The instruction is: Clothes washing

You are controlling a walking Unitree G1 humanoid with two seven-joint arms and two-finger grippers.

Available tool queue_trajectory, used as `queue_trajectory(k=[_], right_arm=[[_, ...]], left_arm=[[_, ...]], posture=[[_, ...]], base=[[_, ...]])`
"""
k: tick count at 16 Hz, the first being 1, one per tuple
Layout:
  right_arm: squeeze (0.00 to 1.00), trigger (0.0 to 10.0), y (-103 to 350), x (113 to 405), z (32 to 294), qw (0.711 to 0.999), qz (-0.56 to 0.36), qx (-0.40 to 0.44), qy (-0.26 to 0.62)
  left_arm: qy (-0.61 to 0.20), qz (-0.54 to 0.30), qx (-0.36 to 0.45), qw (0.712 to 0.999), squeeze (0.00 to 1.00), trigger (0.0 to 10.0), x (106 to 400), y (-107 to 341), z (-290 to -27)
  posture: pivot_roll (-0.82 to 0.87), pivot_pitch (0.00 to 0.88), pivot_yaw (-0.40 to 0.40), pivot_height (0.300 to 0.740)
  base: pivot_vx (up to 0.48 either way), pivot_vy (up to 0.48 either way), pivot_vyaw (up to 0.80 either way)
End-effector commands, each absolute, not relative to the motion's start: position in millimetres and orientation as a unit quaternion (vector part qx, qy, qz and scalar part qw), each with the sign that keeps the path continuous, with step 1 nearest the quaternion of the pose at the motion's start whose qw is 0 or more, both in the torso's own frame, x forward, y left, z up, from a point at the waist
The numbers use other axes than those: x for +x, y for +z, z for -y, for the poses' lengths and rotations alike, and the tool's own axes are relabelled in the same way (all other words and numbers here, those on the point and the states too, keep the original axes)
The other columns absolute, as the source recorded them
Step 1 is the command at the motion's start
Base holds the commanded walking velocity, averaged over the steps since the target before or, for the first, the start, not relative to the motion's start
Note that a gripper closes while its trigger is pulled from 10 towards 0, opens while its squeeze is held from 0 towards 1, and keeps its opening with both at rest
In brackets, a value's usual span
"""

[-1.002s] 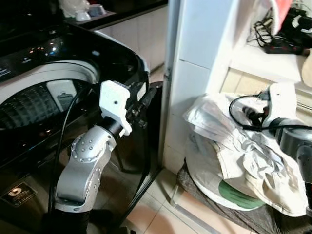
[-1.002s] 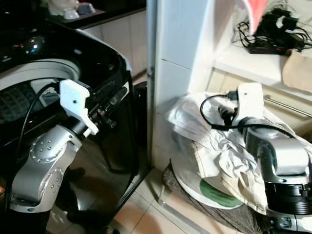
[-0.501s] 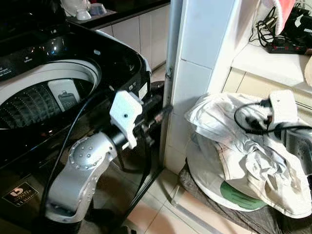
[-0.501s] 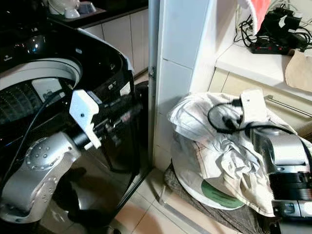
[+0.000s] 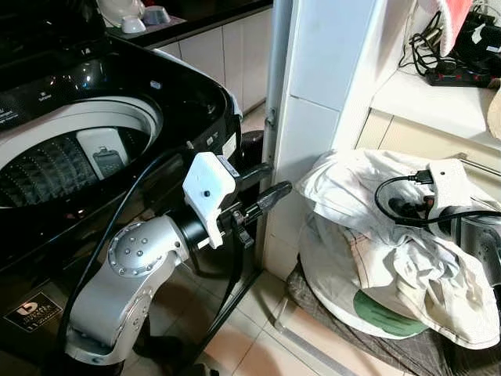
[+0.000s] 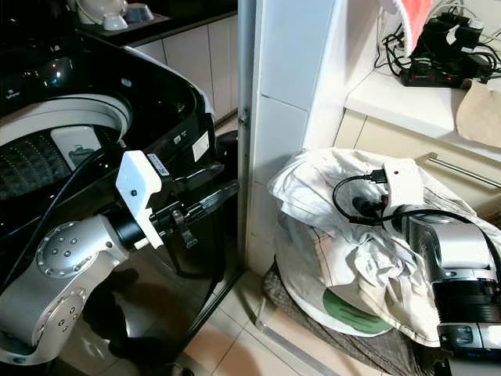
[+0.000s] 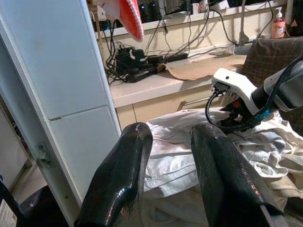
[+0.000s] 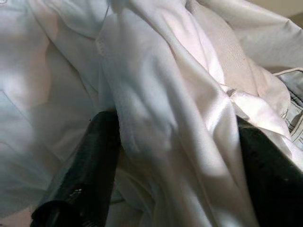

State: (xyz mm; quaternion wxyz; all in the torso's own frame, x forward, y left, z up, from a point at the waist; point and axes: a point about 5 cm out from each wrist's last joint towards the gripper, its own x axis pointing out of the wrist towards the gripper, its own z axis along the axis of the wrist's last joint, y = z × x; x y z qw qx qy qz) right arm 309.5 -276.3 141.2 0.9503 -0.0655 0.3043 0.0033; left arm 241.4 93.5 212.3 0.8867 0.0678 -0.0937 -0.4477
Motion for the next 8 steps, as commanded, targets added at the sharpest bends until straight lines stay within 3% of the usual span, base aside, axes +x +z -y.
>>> queue_trajectory(k=[1,8], right_arm=[[0.0,0.0,138.1,307.9,278.1,0.95,-0.305,-0.061,0.003],[0.0,0.0,138.0,308.1,277.0,0.954,-0.293,-0.053,0.003]], left_arm=[[-0.453,0.085,0.069,0.885,0.0,10.0,241.5,210.9,-92.6],[-0.435,0.083,0.073,0.894,0.0,10.0,245.7,210.0,-94.4]], posture=[[-0.05,0.002,0.017,0.74],[-0.05,0.0,0.017,0.74]], base=[[0.0,0.0,0.0],[0.0,0.0,0.0]])
